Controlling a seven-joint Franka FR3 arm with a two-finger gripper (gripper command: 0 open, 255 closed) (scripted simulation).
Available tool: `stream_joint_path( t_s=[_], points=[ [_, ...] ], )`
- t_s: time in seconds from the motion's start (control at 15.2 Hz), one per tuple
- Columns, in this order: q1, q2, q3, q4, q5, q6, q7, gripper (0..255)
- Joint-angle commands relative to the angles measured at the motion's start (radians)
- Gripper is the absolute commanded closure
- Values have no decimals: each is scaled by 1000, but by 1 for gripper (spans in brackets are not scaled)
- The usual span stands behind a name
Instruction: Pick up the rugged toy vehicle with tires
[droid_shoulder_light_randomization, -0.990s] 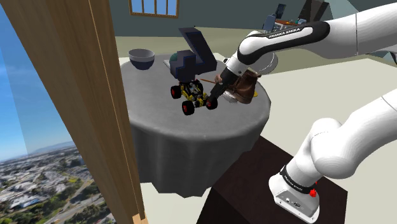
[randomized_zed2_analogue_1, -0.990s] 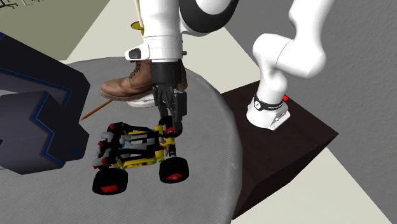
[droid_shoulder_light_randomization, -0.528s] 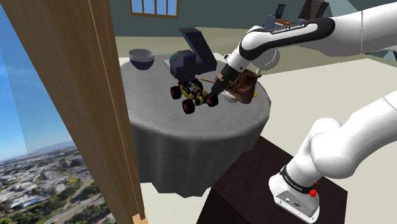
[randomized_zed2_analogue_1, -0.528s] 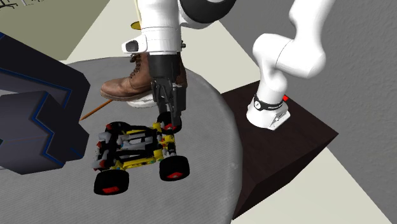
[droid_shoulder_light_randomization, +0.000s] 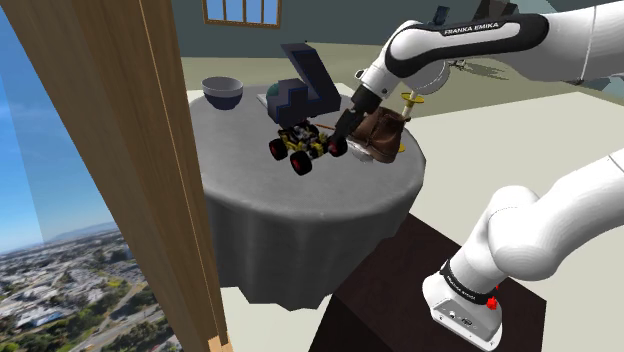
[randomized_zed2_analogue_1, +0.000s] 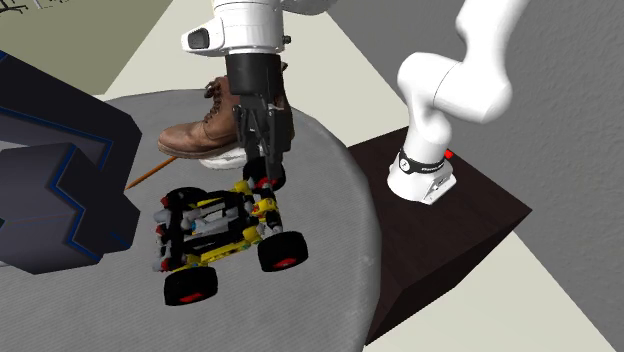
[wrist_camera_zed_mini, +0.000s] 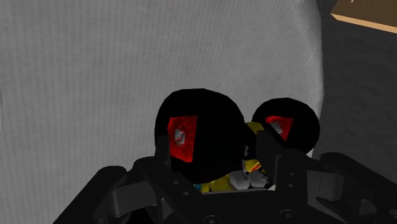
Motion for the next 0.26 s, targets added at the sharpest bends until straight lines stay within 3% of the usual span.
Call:
stream_joint_path(
  t_s=[0.0, 0.2],
  points=[
    [-3, -9, 2, 20, -9, -26, 14, 255],
    [-4, -13, 3, 32, -13, -40, 21, 255]
  ],
)
